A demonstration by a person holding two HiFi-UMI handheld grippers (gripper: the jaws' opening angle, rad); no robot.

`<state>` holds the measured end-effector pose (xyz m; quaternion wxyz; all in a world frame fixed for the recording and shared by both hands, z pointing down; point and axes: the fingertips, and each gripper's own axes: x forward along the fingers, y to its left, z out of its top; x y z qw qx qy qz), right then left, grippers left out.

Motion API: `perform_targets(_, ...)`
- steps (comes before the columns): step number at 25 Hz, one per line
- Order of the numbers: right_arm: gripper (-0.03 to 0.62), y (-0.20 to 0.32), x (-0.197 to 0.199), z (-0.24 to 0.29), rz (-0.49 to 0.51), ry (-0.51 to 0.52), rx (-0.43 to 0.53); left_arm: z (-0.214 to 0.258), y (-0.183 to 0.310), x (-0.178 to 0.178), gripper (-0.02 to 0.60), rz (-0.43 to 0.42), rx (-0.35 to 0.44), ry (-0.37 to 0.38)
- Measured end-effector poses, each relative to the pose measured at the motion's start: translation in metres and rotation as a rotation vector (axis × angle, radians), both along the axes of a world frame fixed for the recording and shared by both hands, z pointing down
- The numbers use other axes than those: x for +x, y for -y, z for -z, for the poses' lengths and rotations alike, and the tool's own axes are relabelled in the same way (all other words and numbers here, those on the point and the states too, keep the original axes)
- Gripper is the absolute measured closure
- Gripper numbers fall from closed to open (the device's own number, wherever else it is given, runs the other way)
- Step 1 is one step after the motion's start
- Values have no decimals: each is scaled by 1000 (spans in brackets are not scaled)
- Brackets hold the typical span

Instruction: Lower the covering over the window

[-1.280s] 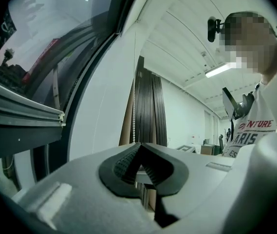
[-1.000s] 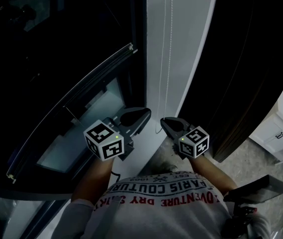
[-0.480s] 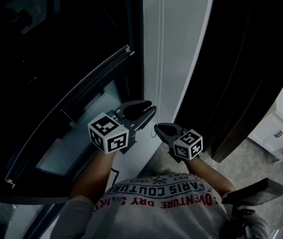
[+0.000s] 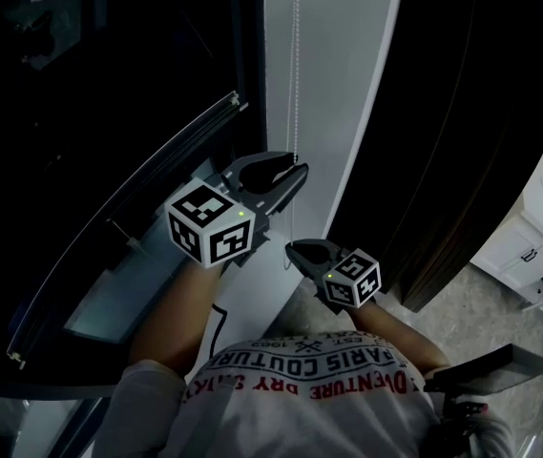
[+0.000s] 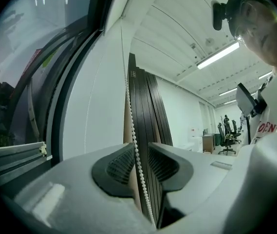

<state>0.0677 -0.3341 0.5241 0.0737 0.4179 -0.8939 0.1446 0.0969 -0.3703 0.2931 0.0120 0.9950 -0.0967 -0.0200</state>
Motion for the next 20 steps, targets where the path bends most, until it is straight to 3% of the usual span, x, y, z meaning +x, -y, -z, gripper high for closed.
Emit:
perform_targets(3, 585, 1, 0, -1, 8, -5, -4, 0, 3, 1, 504, 8, -17, -4)
perform_targets(5, 585, 2, 0, -2, 14, -7, -4, -2, 5, 2, 563, 14, -28, -9)
perform_targets(9, 585, 2, 0, -2, 21, -3, -4, -3, 5, 0, 575, 9, -45, -21)
perform_targets(14, 585, 0, -1, -14, 30, -30, -37, -15, -1, 0, 577, 12, 0, 65)
perform_targets(20, 583, -4, 6, -37, 17, -43, -82, -42, 4, -3, 577, 23, -43, 81)
